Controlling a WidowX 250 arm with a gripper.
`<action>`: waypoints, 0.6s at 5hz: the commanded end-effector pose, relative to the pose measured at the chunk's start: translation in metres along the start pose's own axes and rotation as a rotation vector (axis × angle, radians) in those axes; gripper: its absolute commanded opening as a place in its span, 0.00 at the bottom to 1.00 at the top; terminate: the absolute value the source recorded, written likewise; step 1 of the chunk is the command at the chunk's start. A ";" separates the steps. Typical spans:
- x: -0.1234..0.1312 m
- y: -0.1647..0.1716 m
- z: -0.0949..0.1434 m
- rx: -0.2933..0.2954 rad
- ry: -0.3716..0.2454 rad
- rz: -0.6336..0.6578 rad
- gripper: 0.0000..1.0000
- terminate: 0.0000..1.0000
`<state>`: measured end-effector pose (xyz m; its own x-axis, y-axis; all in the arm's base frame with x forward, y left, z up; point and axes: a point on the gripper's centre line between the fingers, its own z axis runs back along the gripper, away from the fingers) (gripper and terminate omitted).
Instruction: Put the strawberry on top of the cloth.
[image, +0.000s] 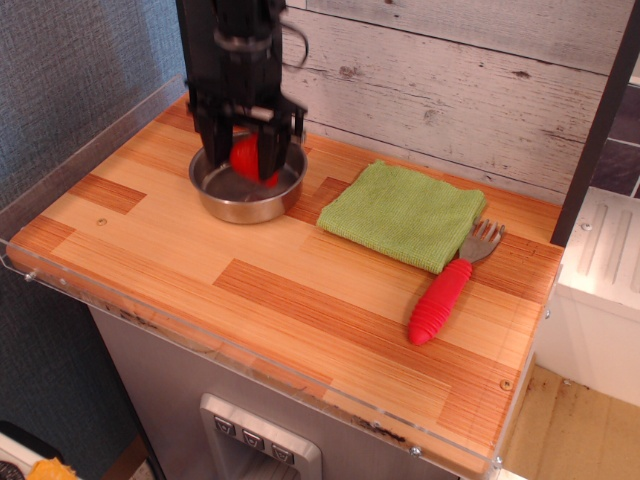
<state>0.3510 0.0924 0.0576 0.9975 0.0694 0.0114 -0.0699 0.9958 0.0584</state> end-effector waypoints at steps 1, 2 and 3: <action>0.009 -0.045 0.057 -0.051 -0.124 -0.067 0.00 0.00; 0.010 -0.077 0.053 -0.052 -0.121 -0.123 0.00 0.00; 0.006 -0.102 0.043 -0.032 -0.117 -0.173 0.00 0.00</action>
<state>0.3657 -0.0119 0.0848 0.9906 -0.1041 0.0888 0.1016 0.9943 0.0326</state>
